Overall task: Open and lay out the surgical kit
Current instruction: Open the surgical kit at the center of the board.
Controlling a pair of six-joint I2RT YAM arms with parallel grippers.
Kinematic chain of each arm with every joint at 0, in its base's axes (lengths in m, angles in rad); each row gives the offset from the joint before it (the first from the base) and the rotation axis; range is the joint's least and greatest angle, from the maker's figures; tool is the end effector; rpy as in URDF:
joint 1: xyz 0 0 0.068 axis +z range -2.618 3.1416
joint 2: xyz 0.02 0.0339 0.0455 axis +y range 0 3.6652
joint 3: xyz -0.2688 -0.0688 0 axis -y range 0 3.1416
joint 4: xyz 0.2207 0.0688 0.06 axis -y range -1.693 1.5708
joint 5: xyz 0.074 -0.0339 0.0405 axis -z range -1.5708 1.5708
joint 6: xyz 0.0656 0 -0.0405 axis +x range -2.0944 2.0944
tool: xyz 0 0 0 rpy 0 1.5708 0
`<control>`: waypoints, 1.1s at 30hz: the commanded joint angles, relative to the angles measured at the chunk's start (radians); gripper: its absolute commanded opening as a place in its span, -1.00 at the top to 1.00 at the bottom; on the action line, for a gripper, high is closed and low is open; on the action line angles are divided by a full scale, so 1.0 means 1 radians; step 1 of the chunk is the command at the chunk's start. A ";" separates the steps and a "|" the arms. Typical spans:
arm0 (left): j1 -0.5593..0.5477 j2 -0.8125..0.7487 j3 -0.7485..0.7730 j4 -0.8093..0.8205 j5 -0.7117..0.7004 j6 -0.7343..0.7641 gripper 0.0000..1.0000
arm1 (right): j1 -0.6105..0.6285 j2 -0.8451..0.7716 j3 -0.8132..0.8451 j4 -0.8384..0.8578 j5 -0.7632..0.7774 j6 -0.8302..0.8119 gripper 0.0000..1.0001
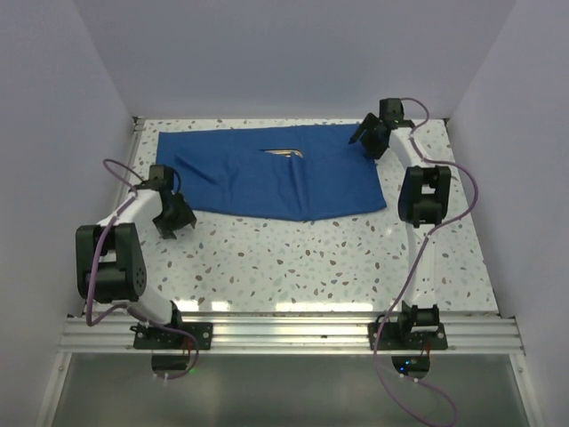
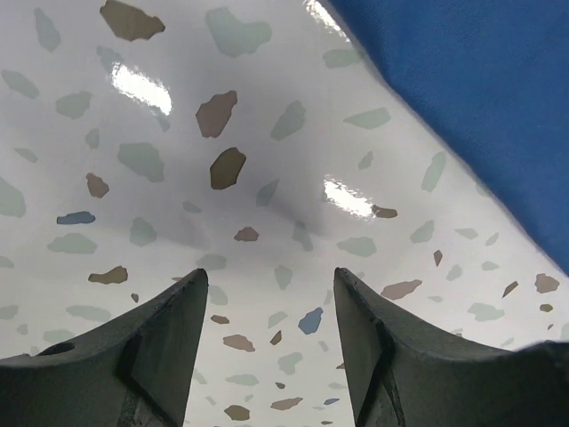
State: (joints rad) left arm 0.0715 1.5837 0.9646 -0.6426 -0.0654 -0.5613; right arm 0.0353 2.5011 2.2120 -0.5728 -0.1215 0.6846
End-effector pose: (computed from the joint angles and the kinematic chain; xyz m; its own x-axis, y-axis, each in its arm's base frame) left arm 0.2794 0.0243 0.1702 -0.7559 -0.5866 -0.2907 -0.5829 0.8052 -0.1092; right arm 0.5541 0.0275 0.1631 -0.6597 0.6048 -0.4461 0.3915 0.7833 0.4829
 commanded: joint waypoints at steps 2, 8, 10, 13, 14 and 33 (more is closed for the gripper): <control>-0.002 -0.037 -0.030 -0.003 -0.024 -0.023 -0.25 | 0.029 -0.036 0.000 -0.041 0.013 -0.054 -0.27; -0.002 -0.040 -0.047 0.003 -0.020 -0.026 -0.25 | 0.037 -0.042 -0.043 -0.067 0.020 -0.085 0.24; -0.002 -0.048 -0.052 0.001 -0.022 -0.022 -0.24 | 0.040 -0.035 -0.044 -0.078 0.029 -0.094 0.41; -0.001 -0.063 -0.061 -0.005 -0.025 -0.017 -0.24 | 0.040 -0.028 -0.040 -0.085 0.039 -0.108 0.70; -0.002 -0.068 -0.063 -0.005 -0.025 -0.015 -0.24 | 0.040 -0.021 -0.034 -0.090 0.037 -0.111 0.80; 0.001 -0.312 0.198 -0.154 -0.169 -0.060 -0.72 | 0.141 -0.574 -0.525 0.094 -0.377 -0.132 1.00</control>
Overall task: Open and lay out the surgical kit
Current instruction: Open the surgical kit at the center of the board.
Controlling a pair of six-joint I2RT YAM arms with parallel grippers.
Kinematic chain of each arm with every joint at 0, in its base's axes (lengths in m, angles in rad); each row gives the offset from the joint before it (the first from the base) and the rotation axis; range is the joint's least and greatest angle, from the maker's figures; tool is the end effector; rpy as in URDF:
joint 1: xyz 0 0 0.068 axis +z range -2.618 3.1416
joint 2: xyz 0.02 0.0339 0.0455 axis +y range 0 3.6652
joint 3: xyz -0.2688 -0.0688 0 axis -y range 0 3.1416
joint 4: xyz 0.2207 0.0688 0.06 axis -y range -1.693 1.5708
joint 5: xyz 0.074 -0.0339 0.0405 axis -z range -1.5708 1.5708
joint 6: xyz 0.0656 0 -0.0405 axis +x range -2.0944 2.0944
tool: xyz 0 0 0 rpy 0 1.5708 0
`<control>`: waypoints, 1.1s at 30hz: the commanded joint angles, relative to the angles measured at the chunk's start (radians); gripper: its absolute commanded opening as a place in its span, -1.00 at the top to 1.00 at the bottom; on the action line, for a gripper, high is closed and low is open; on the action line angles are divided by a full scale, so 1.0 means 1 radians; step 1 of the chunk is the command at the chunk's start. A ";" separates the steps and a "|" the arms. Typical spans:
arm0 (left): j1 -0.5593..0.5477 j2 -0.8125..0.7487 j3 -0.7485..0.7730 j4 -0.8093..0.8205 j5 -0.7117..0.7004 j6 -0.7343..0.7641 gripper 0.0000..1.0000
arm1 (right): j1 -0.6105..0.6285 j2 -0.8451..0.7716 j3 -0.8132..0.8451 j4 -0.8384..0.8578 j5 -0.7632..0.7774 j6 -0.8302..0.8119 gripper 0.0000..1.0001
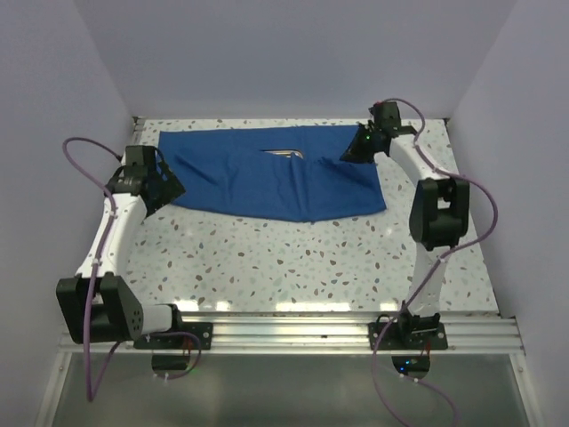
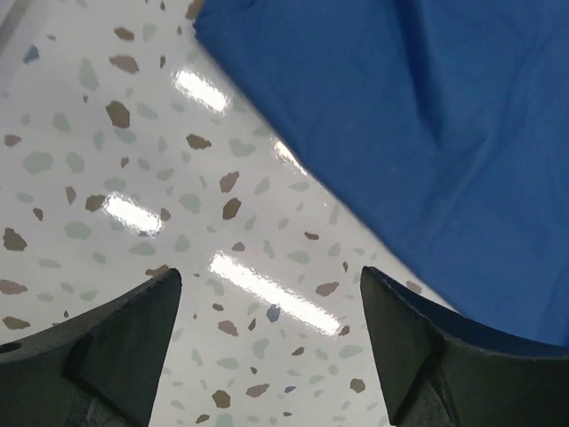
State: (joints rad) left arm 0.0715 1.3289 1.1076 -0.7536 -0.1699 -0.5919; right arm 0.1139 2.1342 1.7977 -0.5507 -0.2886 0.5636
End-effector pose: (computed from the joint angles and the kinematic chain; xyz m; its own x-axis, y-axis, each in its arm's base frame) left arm 0.2605 0.0298 0.2698 -0.5930 -0.5938 -0.5438 -0.5976 0.7772 -0.1970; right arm 0.4729 0.0729 0.2184 -0.8048 0.4234 -0.4160 0.1684 0.8349 0.5239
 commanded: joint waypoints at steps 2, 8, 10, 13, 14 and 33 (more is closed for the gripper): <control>0.001 -0.075 0.058 -0.049 -0.089 -0.032 -0.72 | 0.108 -0.351 -0.199 0.060 -0.241 -0.048 1.00; 0.001 -0.122 0.005 -0.035 -0.140 -0.034 -0.71 | 0.303 -0.729 -0.562 -0.317 -0.121 -0.278 1.00; 0.001 -0.126 -0.012 -0.030 -0.144 -0.043 -0.70 | 0.313 -0.874 -0.743 -0.422 -0.017 -0.292 1.00; 0.001 -0.132 -0.029 -0.024 -0.161 -0.059 -0.70 | 0.352 -1.144 -0.781 -0.460 0.055 -0.159 1.00; 0.001 -0.128 -0.031 -0.024 -0.167 -0.063 -0.69 | 0.352 -1.172 -0.769 -0.474 0.092 -0.102 1.00; -0.002 -0.008 -0.046 0.114 -0.111 -0.161 -0.65 | 0.443 -1.483 -1.026 -1.034 -0.043 0.110 1.00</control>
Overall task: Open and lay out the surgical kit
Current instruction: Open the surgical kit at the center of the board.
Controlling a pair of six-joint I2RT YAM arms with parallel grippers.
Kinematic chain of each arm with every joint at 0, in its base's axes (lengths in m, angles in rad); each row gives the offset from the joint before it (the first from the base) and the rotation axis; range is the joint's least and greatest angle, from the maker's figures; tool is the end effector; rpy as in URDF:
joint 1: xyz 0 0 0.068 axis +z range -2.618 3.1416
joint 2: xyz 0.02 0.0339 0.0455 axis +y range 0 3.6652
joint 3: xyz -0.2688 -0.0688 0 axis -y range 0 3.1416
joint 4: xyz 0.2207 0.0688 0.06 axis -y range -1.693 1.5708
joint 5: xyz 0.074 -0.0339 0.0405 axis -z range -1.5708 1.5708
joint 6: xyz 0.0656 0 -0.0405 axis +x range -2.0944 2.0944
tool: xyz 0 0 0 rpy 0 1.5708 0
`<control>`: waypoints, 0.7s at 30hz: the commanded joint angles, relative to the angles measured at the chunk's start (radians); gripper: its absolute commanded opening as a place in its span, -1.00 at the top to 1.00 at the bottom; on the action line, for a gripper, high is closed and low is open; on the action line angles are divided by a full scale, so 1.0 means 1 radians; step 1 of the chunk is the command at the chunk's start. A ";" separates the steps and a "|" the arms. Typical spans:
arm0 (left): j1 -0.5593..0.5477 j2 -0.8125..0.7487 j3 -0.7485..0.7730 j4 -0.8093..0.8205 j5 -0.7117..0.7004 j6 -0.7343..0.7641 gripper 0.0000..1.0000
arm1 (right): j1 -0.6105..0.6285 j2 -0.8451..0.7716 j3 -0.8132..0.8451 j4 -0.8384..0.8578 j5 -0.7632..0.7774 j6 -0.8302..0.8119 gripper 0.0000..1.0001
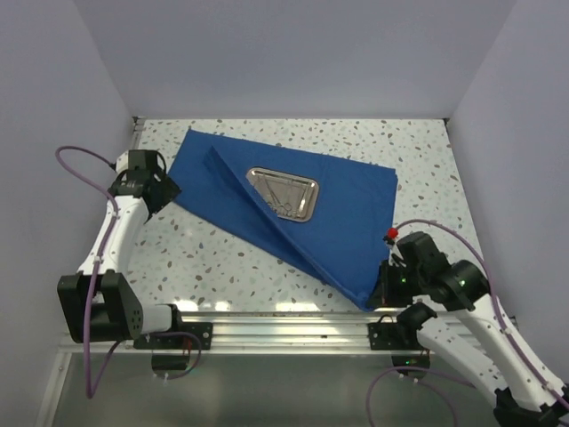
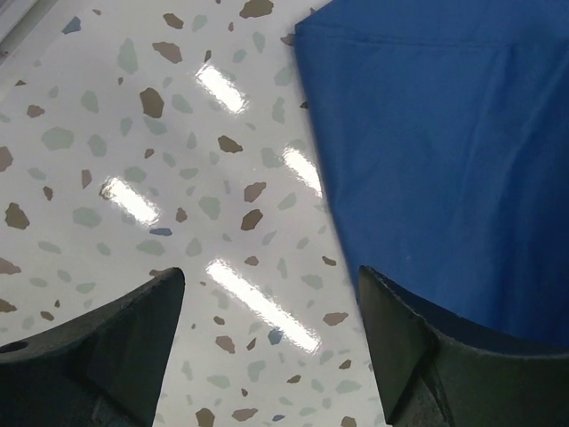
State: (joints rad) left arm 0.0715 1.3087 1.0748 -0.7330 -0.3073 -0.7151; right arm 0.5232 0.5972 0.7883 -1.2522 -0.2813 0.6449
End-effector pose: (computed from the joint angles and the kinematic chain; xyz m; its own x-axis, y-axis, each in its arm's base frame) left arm 0.2544 0.0381 0.2680 -0.4629 -0.6597 -0.5920 -0.7191 0.6700 -0.1843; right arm 0.0514 0.0507 0.2459 -0.9633 0.1110 -0.2443 -0.0229 0.8731 0.4869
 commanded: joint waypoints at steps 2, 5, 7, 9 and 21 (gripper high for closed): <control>-0.015 0.043 -0.009 0.166 0.086 -0.060 -0.65 | 0.034 0.122 -0.059 -0.331 0.011 -0.034 1.00; -0.062 0.118 0.046 0.277 0.096 -0.075 -0.65 | 0.032 0.255 -0.141 -0.285 0.019 -0.090 1.00; -0.129 0.177 0.117 0.314 0.092 -0.080 -0.67 | 0.032 0.296 -0.156 -0.239 0.005 -0.091 1.00; -0.153 0.309 0.202 0.328 0.137 -0.090 -0.66 | 0.032 0.302 -0.138 -0.214 0.008 -0.084 1.00; -0.263 0.745 0.669 0.267 0.139 -0.149 -0.60 | 0.032 0.294 -0.124 -0.269 0.030 -0.105 1.00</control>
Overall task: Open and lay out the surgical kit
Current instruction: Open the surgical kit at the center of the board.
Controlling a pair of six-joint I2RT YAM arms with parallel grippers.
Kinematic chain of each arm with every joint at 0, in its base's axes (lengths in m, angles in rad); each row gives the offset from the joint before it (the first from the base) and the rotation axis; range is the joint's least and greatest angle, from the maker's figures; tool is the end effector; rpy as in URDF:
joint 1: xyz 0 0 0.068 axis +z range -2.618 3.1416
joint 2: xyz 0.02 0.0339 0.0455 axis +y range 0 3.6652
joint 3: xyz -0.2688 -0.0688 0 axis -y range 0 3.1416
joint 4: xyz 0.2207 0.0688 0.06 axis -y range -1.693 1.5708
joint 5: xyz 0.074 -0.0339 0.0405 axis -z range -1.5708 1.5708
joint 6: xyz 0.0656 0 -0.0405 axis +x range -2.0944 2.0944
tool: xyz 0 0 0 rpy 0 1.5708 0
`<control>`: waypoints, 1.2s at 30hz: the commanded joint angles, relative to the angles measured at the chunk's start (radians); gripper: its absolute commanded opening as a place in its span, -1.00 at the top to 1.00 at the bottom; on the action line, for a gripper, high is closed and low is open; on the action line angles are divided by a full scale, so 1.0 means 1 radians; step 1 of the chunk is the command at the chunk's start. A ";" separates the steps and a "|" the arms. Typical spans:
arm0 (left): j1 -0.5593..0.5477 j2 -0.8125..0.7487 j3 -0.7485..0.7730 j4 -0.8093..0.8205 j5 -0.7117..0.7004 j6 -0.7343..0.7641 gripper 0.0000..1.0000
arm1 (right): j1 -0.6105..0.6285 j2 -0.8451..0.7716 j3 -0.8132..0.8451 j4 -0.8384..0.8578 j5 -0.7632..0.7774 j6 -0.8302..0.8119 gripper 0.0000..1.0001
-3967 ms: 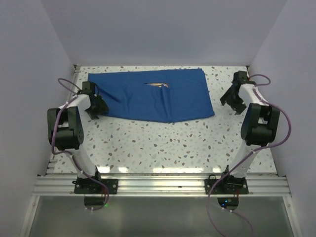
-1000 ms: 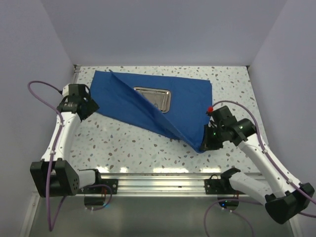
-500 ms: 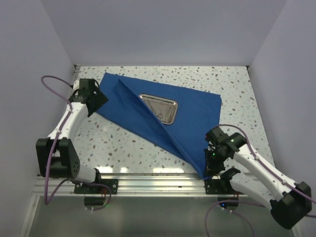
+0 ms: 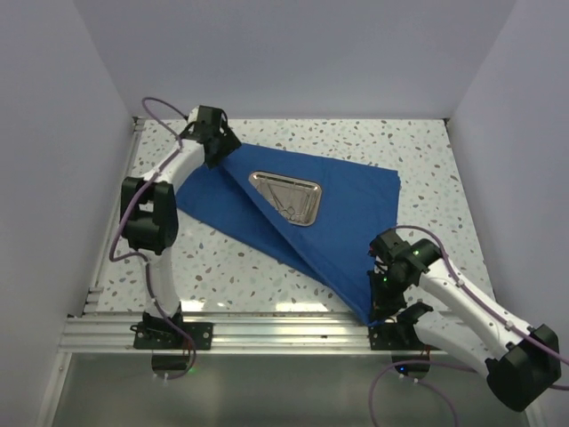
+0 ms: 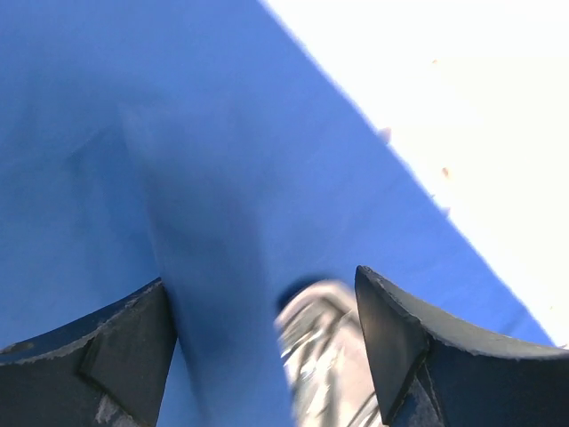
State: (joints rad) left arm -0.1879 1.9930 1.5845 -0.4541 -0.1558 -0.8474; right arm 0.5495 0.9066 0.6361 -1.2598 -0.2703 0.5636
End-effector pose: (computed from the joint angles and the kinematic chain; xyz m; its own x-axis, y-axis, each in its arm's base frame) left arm 0.4408 -0.0735 0.2207 -0.5579 -0.6477 -0.5189 -0.5028 0.7612 -0.4095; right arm 0.0664 0.0612 0.1869 -0.9941 -0.0051 0.1083 0.0220 0.9687 0.2472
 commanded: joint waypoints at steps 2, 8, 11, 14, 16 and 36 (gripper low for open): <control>-0.005 0.111 0.192 -0.040 -0.017 -0.016 -0.58 | 0.007 -0.023 0.033 -0.265 0.023 -0.019 1.00; -0.008 0.104 0.103 -0.009 -0.044 -0.035 -0.33 | 0.007 -0.014 0.050 -0.273 0.034 -0.025 1.00; -0.008 0.115 0.103 0.015 -0.019 -0.015 0.36 | 0.007 -0.011 0.053 -0.271 0.029 -0.028 1.00; -0.007 0.124 0.147 -0.038 -0.017 -0.004 1.00 | 0.007 0.003 0.075 -0.270 0.031 -0.034 1.00; -0.008 0.084 0.160 -0.114 -0.030 -0.002 1.00 | 0.006 0.029 0.106 -0.268 0.036 -0.039 1.00; -0.013 -0.825 -0.560 -0.852 -0.111 0.021 1.00 | 0.004 0.221 0.545 -0.331 0.247 0.036 1.00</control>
State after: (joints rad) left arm -0.1951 1.1748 1.0817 -1.1137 -0.2985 -0.8265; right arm 0.5507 1.1542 1.1431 -1.3247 -0.0528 0.5652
